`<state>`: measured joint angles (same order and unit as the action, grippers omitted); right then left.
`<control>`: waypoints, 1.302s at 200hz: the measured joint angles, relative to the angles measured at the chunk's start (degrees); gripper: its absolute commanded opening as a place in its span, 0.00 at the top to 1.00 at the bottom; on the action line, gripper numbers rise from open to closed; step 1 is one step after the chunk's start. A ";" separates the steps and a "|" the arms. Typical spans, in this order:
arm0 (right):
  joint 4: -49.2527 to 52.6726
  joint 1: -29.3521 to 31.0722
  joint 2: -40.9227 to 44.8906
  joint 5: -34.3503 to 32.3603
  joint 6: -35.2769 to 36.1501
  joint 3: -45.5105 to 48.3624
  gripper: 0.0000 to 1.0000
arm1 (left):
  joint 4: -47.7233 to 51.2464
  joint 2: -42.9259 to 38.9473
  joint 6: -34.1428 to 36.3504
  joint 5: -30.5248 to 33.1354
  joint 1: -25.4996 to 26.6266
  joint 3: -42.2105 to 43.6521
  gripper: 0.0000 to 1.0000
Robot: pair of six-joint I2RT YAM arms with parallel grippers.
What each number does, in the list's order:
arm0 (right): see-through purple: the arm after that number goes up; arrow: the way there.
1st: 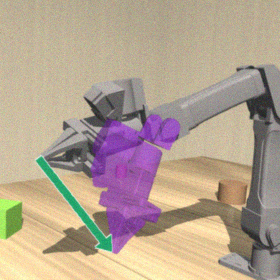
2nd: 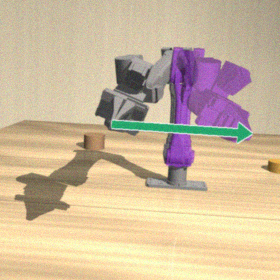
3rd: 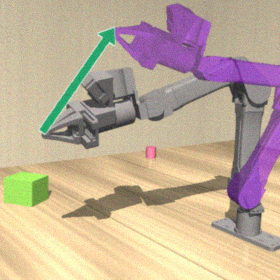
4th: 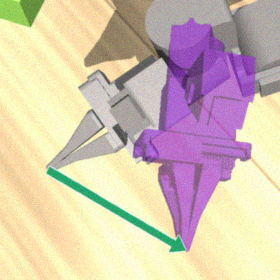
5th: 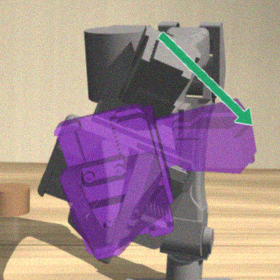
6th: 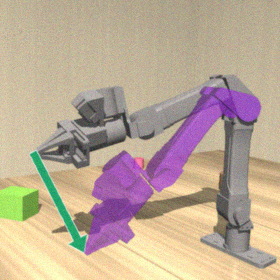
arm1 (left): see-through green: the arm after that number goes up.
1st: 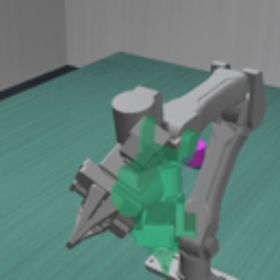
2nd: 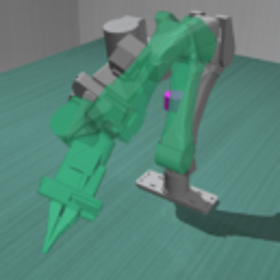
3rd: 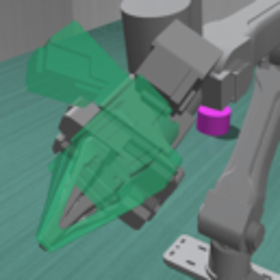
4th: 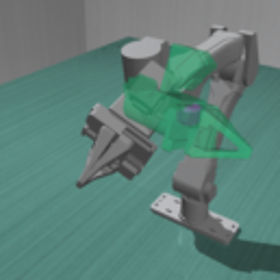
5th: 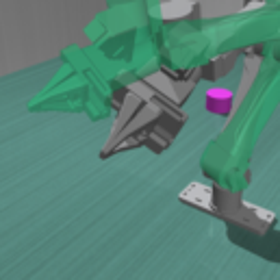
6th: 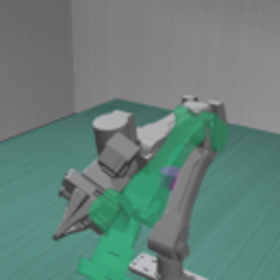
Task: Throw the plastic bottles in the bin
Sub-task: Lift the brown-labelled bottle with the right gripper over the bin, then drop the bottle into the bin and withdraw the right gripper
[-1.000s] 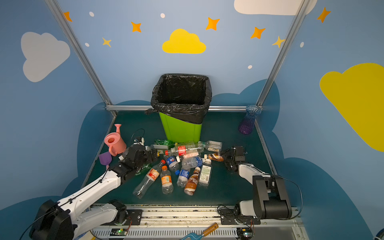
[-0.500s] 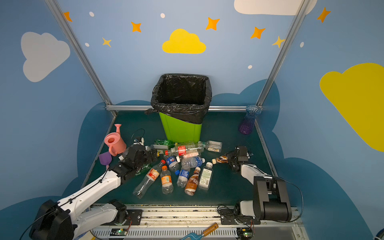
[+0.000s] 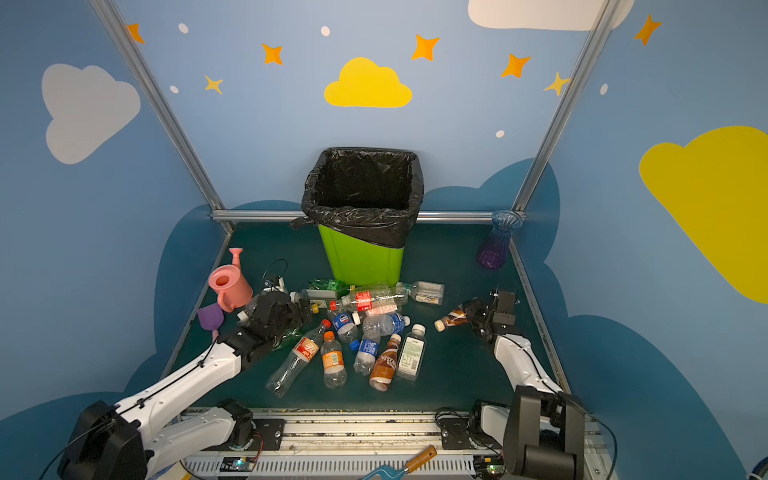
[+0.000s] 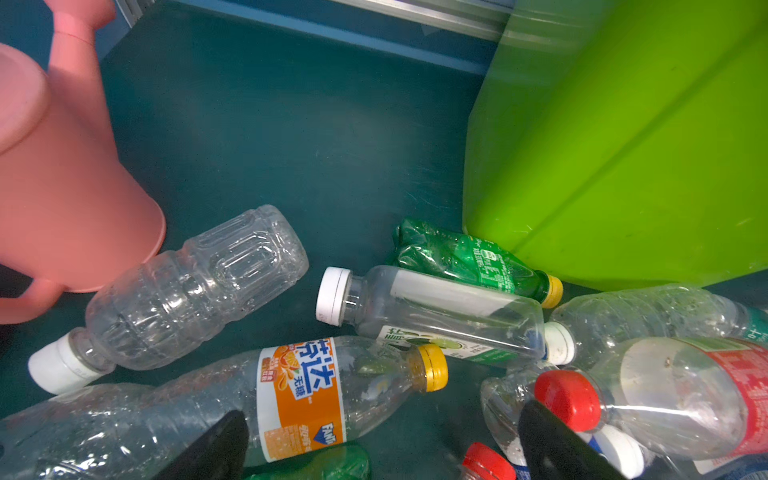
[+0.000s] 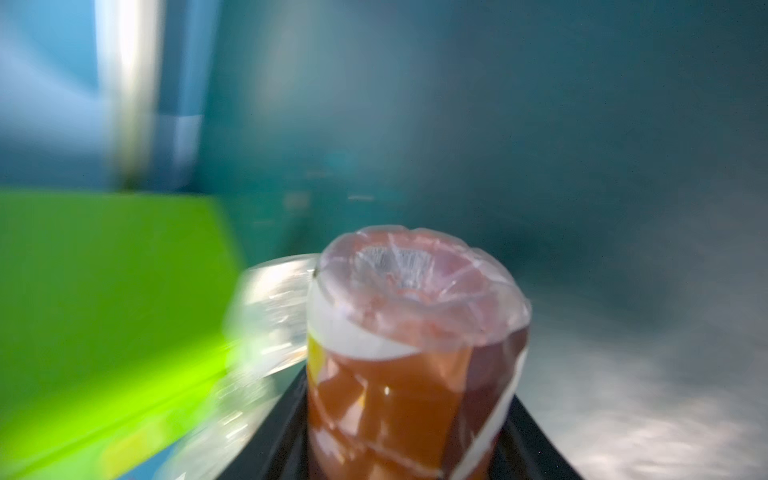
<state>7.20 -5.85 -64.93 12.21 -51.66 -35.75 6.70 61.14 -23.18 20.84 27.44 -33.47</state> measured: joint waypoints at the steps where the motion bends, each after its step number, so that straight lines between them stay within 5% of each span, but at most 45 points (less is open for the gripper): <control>1: 0.17 0.00 0.11 0.11 0.09 -0.42 0.52 | 0.00 0.00 -0.02 0.07 0.00 0.00 0.00; 49: 4.31 -0.02 11.06 0.33 9.97 -32.39 0.49 | 0.31 1.64 -0.87 2.27 -0.46 0.00 0.00; 89: -5.68 1.31 10.67 -0.81 6.38 -46.71 0.50 | 0.39 3.34 -1.11 0.81 -0.59 -0.07 0.00; 124: -8.57 15.98 -10.36 -1.57 7.82 -65.24 0.37 | 0.61 3.56 -1.07 -1.49 -0.46 -0.48 0.00; 153: 6.93 25.00 -39.74 4.98 15.10 -99.73 0.13 | 1.07 2.82 -1.07 -2.38 -0.37 -0.48 0.00; 165: 14.32 26.86 -46.90 5.62 18.60 -107.12 0.05 | 1.79 1.84 -1.05 -2.36 -0.31 -0.48 0.00; 182: 19.74 27.76 -47.19 5.38 21.40 -102.75 0.02 | 2.93 -0.37 -1.01 -2.36 -0.20 -0.46 0.00; 213: 14.01 26.60 -29.92 1.95 22.51 -75.71 0.02 | 2.82 -6.05 -0.85 -2.34 0.17 0.61 0.00; 260: 1.73 22.25 -9.84 0.59 22.49 -61.18 0.02 | 5.14 -10.19 -0.96 -2.16 0.90 1.81 0.00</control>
<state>8.93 16.40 -74.76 12.80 -29.17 -96.92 11.84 50.96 -24.14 18.68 28.34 -31.66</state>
